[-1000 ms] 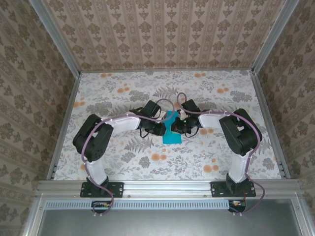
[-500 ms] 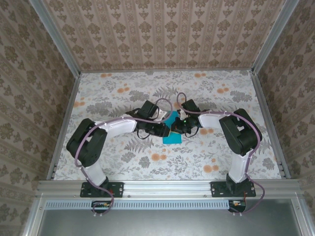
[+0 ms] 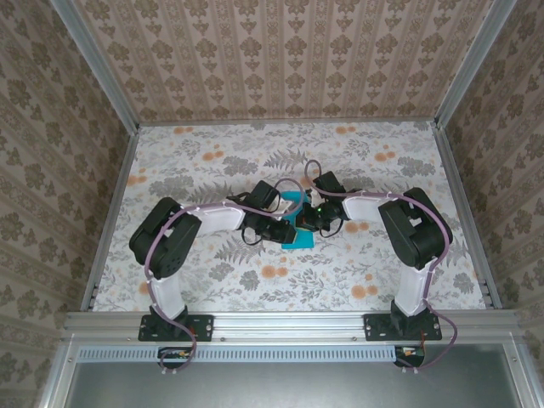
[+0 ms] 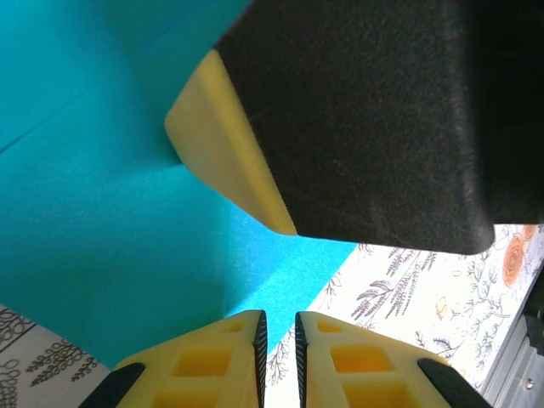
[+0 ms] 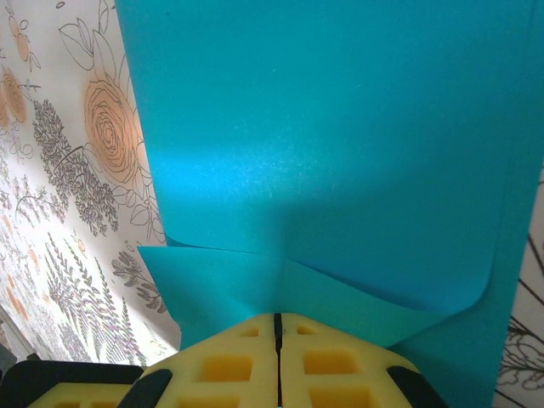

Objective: Fold a paper plane with a square sheet of paper (fold left side to right side)
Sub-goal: Fold the triangle a second time at the center of the table.

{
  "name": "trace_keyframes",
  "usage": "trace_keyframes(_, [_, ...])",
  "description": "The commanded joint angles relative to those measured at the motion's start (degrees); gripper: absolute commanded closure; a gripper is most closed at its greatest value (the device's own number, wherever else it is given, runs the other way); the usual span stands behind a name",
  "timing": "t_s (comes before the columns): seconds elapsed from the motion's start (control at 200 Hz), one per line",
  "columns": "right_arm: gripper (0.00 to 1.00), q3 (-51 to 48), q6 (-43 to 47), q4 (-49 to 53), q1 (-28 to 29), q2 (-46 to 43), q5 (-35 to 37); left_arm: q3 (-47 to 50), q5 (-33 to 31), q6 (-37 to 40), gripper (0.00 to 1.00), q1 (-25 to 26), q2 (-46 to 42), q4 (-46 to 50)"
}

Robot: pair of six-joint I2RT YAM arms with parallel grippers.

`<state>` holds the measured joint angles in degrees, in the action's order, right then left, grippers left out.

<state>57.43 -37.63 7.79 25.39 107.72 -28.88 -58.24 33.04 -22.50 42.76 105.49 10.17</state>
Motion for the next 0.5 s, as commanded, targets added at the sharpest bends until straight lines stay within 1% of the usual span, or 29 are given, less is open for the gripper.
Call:
trace_keyframes(0.0, [0.93, -0.12, 1.14, 5.95, 0.19, 2.22, 3.47, 1.32, -1.35, -0.17, 0.82, -0.05, 0.15, 0.51])
trace_keyframes(0.32, [0.93, 0.40, 1.89, 7.26, 0.08, 2.51, 3.92, 4.15, -3.36, -0.74, 0.87, -0.95, -1.28, 0.72])
trace_keyframes(0.495, [0.92, 0.51, 2.12, 7.58, -0.16, 2.62, 4.02, 6.50, -3.16, -1.17, 0.90, -1.19, -3.24, 0.70])
